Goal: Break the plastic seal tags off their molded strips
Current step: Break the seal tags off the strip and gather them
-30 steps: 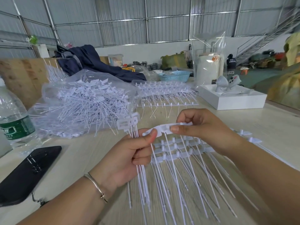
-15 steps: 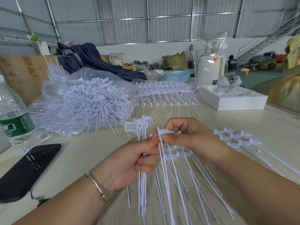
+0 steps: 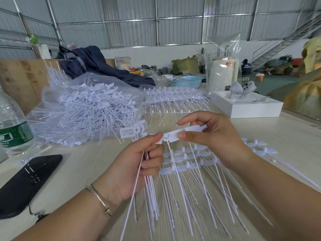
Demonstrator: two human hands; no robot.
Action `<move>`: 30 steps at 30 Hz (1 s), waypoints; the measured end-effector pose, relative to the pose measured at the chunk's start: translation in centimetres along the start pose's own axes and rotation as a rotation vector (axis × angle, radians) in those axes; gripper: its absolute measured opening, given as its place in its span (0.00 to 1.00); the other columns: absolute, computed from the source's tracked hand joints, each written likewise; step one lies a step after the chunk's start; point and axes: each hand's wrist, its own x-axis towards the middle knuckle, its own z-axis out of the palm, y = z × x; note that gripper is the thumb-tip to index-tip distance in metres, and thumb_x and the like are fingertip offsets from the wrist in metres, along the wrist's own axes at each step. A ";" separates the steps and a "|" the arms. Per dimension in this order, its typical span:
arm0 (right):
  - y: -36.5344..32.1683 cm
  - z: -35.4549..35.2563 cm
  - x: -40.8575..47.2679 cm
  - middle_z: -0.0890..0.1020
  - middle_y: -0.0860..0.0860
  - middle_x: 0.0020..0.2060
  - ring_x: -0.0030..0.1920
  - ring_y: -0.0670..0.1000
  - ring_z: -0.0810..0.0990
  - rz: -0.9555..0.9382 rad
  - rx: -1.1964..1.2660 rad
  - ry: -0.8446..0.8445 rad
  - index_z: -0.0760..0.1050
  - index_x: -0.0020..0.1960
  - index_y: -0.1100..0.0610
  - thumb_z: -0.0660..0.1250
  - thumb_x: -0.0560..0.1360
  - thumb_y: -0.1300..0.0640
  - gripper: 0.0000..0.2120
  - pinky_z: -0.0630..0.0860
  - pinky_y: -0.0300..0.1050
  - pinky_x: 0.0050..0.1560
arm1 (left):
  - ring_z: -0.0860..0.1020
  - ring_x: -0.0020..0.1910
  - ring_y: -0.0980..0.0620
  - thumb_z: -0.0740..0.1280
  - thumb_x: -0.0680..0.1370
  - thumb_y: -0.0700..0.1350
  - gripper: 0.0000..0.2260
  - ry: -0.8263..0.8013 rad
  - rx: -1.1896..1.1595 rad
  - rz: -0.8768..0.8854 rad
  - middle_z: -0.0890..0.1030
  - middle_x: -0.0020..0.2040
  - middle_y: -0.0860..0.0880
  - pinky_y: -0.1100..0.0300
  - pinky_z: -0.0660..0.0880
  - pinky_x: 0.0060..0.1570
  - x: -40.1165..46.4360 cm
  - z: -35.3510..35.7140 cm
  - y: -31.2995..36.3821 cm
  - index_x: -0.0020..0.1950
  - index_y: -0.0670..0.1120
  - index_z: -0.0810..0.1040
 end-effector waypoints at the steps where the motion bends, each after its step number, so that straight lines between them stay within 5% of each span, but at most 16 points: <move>1: 0.0 -0.1 0.1 0.77 0.49 0.31 0.33 0.49 0.72 0.000 0.004 0.006 0.84 0.43 0.54 0.77 0.62 0.54 0.11 0.69 0.37 0.35 | 0.58 0.19 0.60 0.68 0.73 0.49 0.15 0.010 0.038 -0.001 0.63 0.28 0.53 0.67 0.50 0.19 0.0 -0.1 0.0 0.30 0.49 0.66; 4: 0.0 -0.7 0.2 0.84 0.49 0.37 0.38 0.47 0.80 0.017 0.004 0.002 0.84 0.42 0.58 0.77 0.62 0.56 0.10 0.75 0.36 0.41 | 0.57 0.18 0.60 0.69 0.72 0.52 0.12 0.053 0.121 0.012 0.62 0.25 0.53 0.68 0.53 0.17 0.1 -0.1 -0.2 0.35 0.48 0.72; 11: 0.1 -1.9 0.5 0.84 0.53 0.36 0.39 0.47 0.81 0.176 0.014 -0.177 0.84 0.38 0.59 0.79 0.60 0.61 0.08 0.74 0.34 0.42 | 0.56 0.17 0.59 0.68 0.71 0.45 0.10 0.050 0.223 0.003 0.59 0.21 0.54 0.68 0.53 0.17 -0.2 0.1 -0.2 0.30 0.48 0.77; 15: -0.1 -2.9 0.8 0.81 0.52 0.32 0.35 0.46 0.73 0.205 0.025 -0.146 0.83 0.34 0.57 0.72 0.61 0.62 0.03 0.68 0.37 0.39 | 0.56 0.17 0.59 0.70 0.70 0.40 0.09 -0.027 0.212 -0.032 0.57 0.21 0.54 0.67 0.53 0.17 -0.5 0.1 0.3 0.30 0.46 0.75; 21: 0.0 -2.0 0.9 0.67 0.58 0.34 0.32 0.49 0.62 0.207 0.074 -0.022 0.75 0.39 0.61 0.64 0.62 0.63 0.06 0.59 0.43 0.37 | 0.56 0.20 0.60 0.77 0.69 0.39 0.18 0.075 0.218 0.037 0.57 0.27 0.54 0.69 0.53 0.17 -0.4 0.2 -0.4 0.30 0.51 0.68; 26: 0.2 -1.4 0.6 0.71 0.56 0.31 0.30 0.47 0.69 0.175 0.058 -0.073 0.77 0.39 0.60 0.68 0.63 0.64 0.04 0.67 0.34 0.34 | 0.56 0.20 0.60 0.64 0.73 0.60 0.18 0.098 0.019 -0.052 0.56 0.29 0.53 0.69 0.52 0.15 0.0 -0.1 -0.4 0.32 0.49 0.65; 30: 0.7 -1.3 0.5 0.77 0.50 0.29 0.30 0.46 0.73 0.115 0.042 -0.092 0.78 0.42 0.62 0.71 0.69 0.72 0.07 0.71 0.33 0.36 | 0.56 0.20 0.59 0.66 0.70 0.63 0.19 0.119 -0.012 -0.038 0.58 0.28 0.53 0.68 0.54 0.16 0.2 -0.2 -0.6 0.31 0.49 0.69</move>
